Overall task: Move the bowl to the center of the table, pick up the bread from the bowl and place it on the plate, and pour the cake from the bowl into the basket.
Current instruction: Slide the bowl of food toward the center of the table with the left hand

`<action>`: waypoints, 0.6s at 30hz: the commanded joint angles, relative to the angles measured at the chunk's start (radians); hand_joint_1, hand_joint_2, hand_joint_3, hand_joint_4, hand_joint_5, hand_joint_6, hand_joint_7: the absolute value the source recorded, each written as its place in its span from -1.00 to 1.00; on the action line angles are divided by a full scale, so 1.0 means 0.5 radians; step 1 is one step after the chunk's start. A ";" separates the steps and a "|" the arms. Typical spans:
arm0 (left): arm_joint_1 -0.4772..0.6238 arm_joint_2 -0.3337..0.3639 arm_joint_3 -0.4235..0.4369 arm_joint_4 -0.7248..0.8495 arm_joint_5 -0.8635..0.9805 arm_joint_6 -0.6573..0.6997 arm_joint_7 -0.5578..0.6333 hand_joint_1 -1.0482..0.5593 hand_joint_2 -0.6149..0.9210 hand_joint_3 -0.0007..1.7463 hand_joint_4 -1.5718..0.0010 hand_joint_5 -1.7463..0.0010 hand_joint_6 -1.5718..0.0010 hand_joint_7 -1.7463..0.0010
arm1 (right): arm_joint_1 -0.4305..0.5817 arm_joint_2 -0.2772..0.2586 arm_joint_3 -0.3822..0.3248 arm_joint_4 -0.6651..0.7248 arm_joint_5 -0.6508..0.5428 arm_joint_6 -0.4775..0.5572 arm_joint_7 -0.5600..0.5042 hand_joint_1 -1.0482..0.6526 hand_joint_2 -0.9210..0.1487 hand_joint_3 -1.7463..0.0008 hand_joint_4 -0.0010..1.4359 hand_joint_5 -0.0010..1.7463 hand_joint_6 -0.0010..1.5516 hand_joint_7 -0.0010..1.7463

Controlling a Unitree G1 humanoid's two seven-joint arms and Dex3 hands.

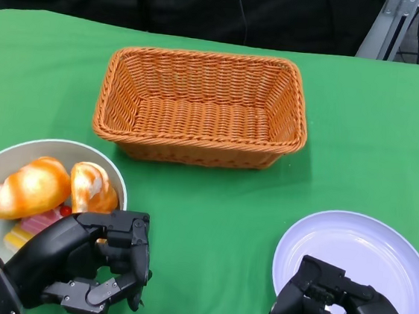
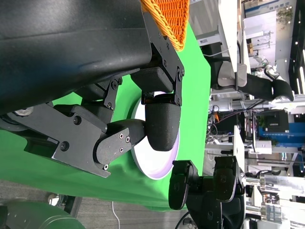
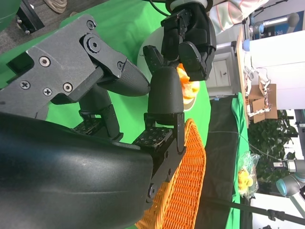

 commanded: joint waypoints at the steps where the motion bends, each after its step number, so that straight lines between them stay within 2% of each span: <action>1: -0.018 0.012 0.014 0.030 -0.002 -0.021 -0.021 0.07 0.70 0.02 0.12 -1.00 0.15 -0.72 | 0.009 -0.014 -0.004 -0.012 0.017 0.003 0.001 0.14 -0.19 -0.45 -0.03 0.94 -0.11 0.64; 18: -0.028 0.011 0.016 0.058 0.000 -0.053 -0.032 0.08 0.72 -0.01 0.12 -1.00 0.15 -0.72 | 0.000 -0.003 -0.006 0.058 0.025 -0.097 0.024 0.13 -0.20 -0.43 -0.01 0.93 -0.10 0.64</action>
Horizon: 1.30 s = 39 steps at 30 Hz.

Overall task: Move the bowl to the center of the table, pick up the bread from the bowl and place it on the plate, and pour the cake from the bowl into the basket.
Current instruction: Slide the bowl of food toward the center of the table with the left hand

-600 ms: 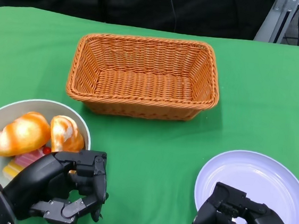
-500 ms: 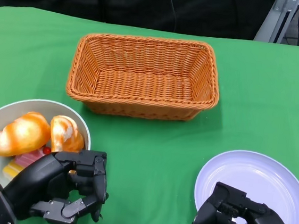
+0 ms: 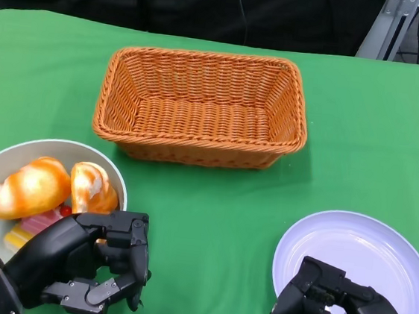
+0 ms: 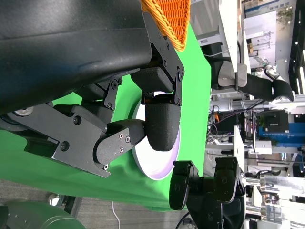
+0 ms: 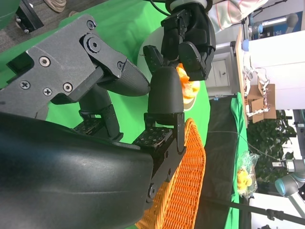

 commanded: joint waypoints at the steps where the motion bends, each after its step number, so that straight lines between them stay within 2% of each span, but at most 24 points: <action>1: -0.014 0.013 0.016 0.012 0.005 -0.028 -0.012 0.08 0.72 -0.01 0.12 -1.00 0.15 -0.72 | 0.004 -0.005 -0.007 0.007 0.027 -0.027 0.009 0.13 -0.20 -0.43 -0.01 0.93 -0.10 0.64; 11: -0.014 0.013 0.019 0.016 0.006 -0.024 -0.006 0.08 0.72 -0.02 0.12 -1.00 0.14 -0.72 | 0.009 -0.011 0.000 -0.016 0.006 0.005 -0.011 0.14 -0.20 -0.45 -0.03 0.94 -0.10 0.64; 13: 0.024 -0.056 0.059 -0.005 0.018 -0.197 0.055 0.12 0.69 0.02 0.09 -0.96 0.12 -0.70 | 0.013 -0.006 0.009 -0.026 -0.011 0.019 -0.027 0.14 -0.19 -0.45 -0.03 0.94 -0.10 0.64; 16: 0.058 -0.157 0.114 -0.069 0.037 -0.506 0.136 0.21 0.56 0.25 0.01 -0.91 0.06 -0.64 | 0.011 -0.009 0.012 -0.040 -0.023 0.050 -0.048 0.13 -0.18 -0.45 -0.03 0.93 -0.11 0.64; 18: 0.034 -0.159 0.151 -0.120 0.032 -0.554 0.185 0.22 0.54 0.34 0.00 -0.93 0.07 -0.65 | 0.004 -0.010 0.009 -0.032 -0.015 0.051 -0.045 0.13 -0.17 -0.45 -0.03 0.93 -0.11 0.65; 20: -0.022 -0.134 0.210 -0.151 0.032 -0.518 0.260 0.19 0.53 0.30 0.02 -0.90 0.06 -0.62 | -0.005 -0.007 0.005 -0.006 0.003 0.028 -0.030 0.14 -0.18 -0.45 -0.03 0.94 -0.12 0.64; 21: -0.078 -0.132 0.265 -0.111 0.042 -0.531 0.322 0.17 0.58 0.17 0.02 -0.80 0.03 -0.51 | -0.010 -0.003 0.004 0.014 0.008 0.002 -0.022 0.15 -0.19 -0.45 -0.04 0.94 -0.12 0.64; 22: -0.156 -0.128 0.331 -0.011 0.048 -0.585 0.371 0.13 0.70 -0.06 0.01 -0.66 -0.02 -0.30 | -0.015 -0.001 0.004 0.032 0.012 -0.023 -0.011 0.15 -0.19 -0.45 -0.03 0.94 -0.12 0.64; 24: -0.307 -0.121 0.451 0.195 0.038 -0.651 0.465 -0.05 0.94 -0.55 -0.09 -0.20 -0.18 0.35 | -0.019 0.001 0.002 0.053 0.013 -0.038 -0.004 0.15 -0.23 -0.44 -0.03 0.94 -0.12 0.64; 25: -0.355 -0.121 0.488 0.263 0.023 -0.657 0.491 -0.11 0.97 -0.66 -0.12 -0.02 -0.22 0.56 | -0.020 0.002 0.001 0.057 0.013 -0.039 -0.004 0.14 -0.23 -0.43 -0.03 0.93 -0.12 0.64; 26: -0.402 -0.113 0.529 0.320 0.002 -0.631 0.527 -0.14 0.98 -0.72 -0.16 0.10 -0.24 0.69 | -0.021 0.002 0.001 0.061 0.011 -0.040 -0.006 0.14 -0.23 -0.42 -0.03 0.93 -0.11 0.63; 27: -0.456 -0.093 0.579 0.394 -0.002 -0.610 0.580 -0.20 0.99 -0.77 -0.14 0.34 -0.22 0.84 | -0.023 0.001 0.000 0.066 0.012 -0.041 -0.003 0.13 -0.24 -0.41 -0.02 0.93 -0.11 0.63; 29: -0.544 -0.056 0.661 0.533 0.033 -0.599 0.695 -0.27 1.00 -0.81 -0.09 0.67 -0.12 0.96 | -0.023 0.001 0.000 0.067 0.013 -0.037 -0.003 0.13 -0.24 -0.41 -0.02 0.92 -0.10 0.63; 30: -0.571 -0.047 0.684 0.582 0.056 -0.608 0.736 -0.29 1.00 -0.82 -0.06 0.74 -0.08 0.98 | -0.022 0.002 0.001 0.066 0.011 -0.036 -0.005 0.13 -0.24 -0.41 -0.02 0.92 -0.10 0.63; 35: -0.770 0.048 0.824 0.968 0.101 -0.582 0.964 -0.38 1.00 -0.77 0.17 0.93 0.19 1.00 | -0.027 0.008 0.004 0.083 0.007 -0.057 -0.004 0.14 -0.21 -0.42 -0.03 0.93 -0.10 0.63; 39: -0.860 0.114 0.876 1.186 0.167 -0.541 1.138 -0.40 1.00 -0.70 0.22 0.96 0.25 1.00 | -0.038 0.014 0.006 0.103 0.010 -0.071 -0.002 0.14 -0.21 -0.43 -0.02 0.93 -0.10 0.62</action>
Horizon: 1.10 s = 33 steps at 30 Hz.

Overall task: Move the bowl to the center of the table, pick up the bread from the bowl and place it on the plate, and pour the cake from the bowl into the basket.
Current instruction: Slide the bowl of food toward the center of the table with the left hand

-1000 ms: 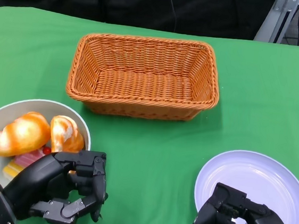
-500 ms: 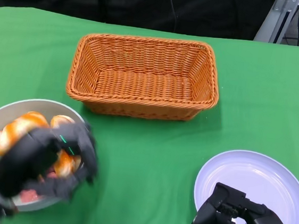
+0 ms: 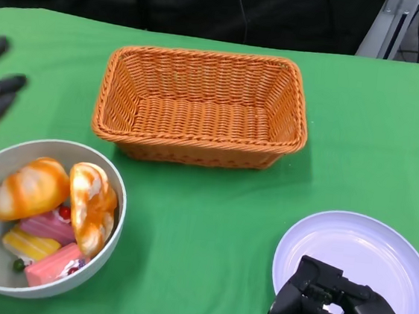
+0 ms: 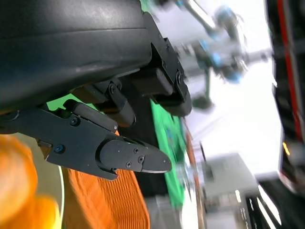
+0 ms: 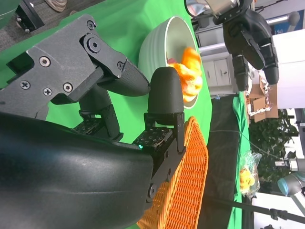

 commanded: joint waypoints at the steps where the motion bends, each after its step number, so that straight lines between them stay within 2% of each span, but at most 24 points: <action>1: -0.068 0.097 0.035 0.162 0.084 0.024 0.164 -0.40 1.00 -0.69 0.23 0.96 0.26 1.00 | -0.006 0.007 -0.001 0.018 0.013 -0.030 0.003 0.14 -0.20 -0.43 -0.02 0.93 -0.10 0.62; 6: -0.122 0.178 -0.020 0.350 0.284 0.099 0.404 -0.36 1.00 -0.60 0.25 0.98 0.30 1.00 | -0.021 0.005 0.003 0.013 -0.008 -0.005 -0.013 0.14 -0.20 -0.43 -0.02 0.93 -0.10 0.63; 7: -0.140 0.187 -0.025 0.390 0.291 0.129 0.412 -0.36 1.00 -0.58 0.26 0.99 0.31 1.00 | -0.022 0.007 0.004 0.008 -0.007 0.009 -0.019 0.14 -0.20 -0.43 -0.02 0.93 -0.10 0.63; 9: -0.181 0.195 -0.030 0.475 0.281 0.186 0.404 -0.33 1.00 -0.58 0.41 1.00 0.41 1.00 | -0.026 0.005 0.005 0.002 -0.010 0.026 -0.027 0.14 -0.19 -0.44 -0.02 0.93 -0.10 0.63; 12: -0.228 0.217 -0.068 0.586 0.333 0.245 0.455 -0.35 1.00 -0.54 0.44 0.99 0.41 0.99 | -0.039 0.001 0.004 -0.002 0.000 0.048 -0.025 0.15 -0.18 -0.45 -0.02 0.93 -0.11 0.64; 14: -0.269 0.236 -0.095 0.653 0.355 0.390 0.470 -0.34 1.00 -0.45 0.46 0.98 0.44 0.99 | -0.050 0.002 0.001 0.007 0.008 0.050 -0.018 0.16 -0.18 -0.46 -0.03 0.93 -0.11 0.64; 18: -0.335 0.277 -0.171 0.739 0.412 0.654 0.491 -0.38 1.00 -0.30 0.63 1.00 0.61 1.00 | -0.061 0.010 -0.001 0.038 0.017 0.022 -0.004 0.17 -0.18 -0.47 -0.03 0.94 -0.11 0.64; 24: -0.344 0.289 -0.209 0.726 0.437 0.788 0.515 -0.42 1.00 -0.28 0.64 0.99 0.63 0.99 | -0.065 0.014 -0.002 0.046 0.015 0.022 -0.002 0.17 -0.19 -0.46 -0.02 0.93 -0.11 0.64; 27: -0.339 0.287 -0.238 0.646 0.396 1.072 0.384 -0.38 1.00 -0.27 0.75 1.00 0.75 1.00 | -0.071 0.016 0.001 0.043 0.015 0.038 -0.003 0.15 -0.18 -0.45 -0.01 0.93 -0.10 0.63; 32: -0.313 0.282 -0.242 0.547 0.388 1.206 0.362 -0.37 1.00 -0.27 0.78 1.00 0.77 1.00 | -0.073 0.016 0.002 0.043 0.011 0.037 -0.001 0.15 -0.18 -0.45 -0.01 0.92 -0.10 0.62; 33: -0.272 0.254 -0.261 0.424 0.365 1.312 0.313 -0.37 1.00 -0.28 0.77 1.00 0.77 1.00 | -0.076 0.015 0.003 0.049 0.007 0.033 -0.001 0.15 -0.19 -0.45 -0.01 0.92 -0.10 0.62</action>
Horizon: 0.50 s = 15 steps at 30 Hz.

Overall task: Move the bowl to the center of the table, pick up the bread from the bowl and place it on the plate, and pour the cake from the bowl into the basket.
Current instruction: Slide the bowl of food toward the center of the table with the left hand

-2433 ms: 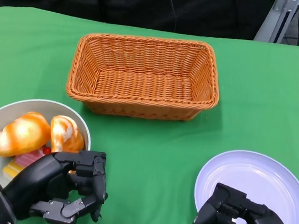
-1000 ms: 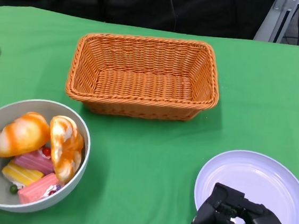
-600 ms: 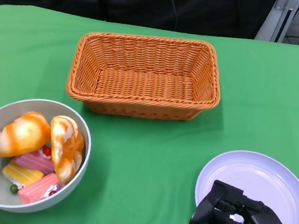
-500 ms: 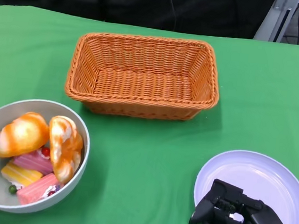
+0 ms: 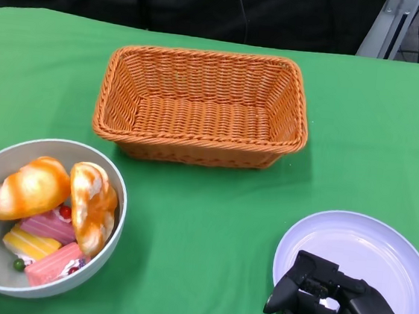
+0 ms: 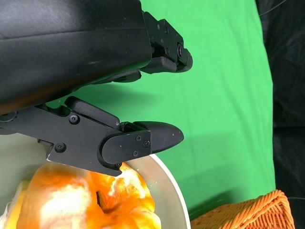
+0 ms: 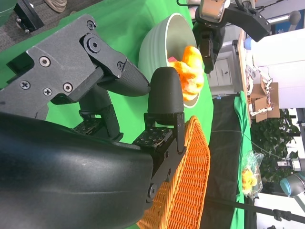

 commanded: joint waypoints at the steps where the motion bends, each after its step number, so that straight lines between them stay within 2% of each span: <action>1: 0.084 -0.008 -0.045 -0.292 -0.046 0.236 -0.108 -0.40 1.00 -0.30 0.76 0.99 0.76 1.00 | -0.009 -0.008 0.000 0.000 0.004 -0.004 0.006 0.16 -0.18 -0.45 -0.01 0.92 -0.09 0.62; 9: 0.266 -0.041 -0.099 -0.923 -0.163 0.820 -0.254 -0.44 1.00 -0.32 0.79 1.00 0.82 1.00 | -0.003 -0.005 -0.004 -0.006 -0.001 -0.009 0.000 0.15 -0.17 -0.45 -0.02 0.92 -0.09 0.62; 15: 0.340 -0.044 -0.108 -1.171 -0.248 1.082 -0.358 -0.43 1.00 -0.27 0.88 1.00 0.91 1.00 | -0.002 -0.003 -0.002 -0.017 -0.003 0.010 -0.013 0.16 -0.19 -0.44 -0.02 0.93 -0.09 0.62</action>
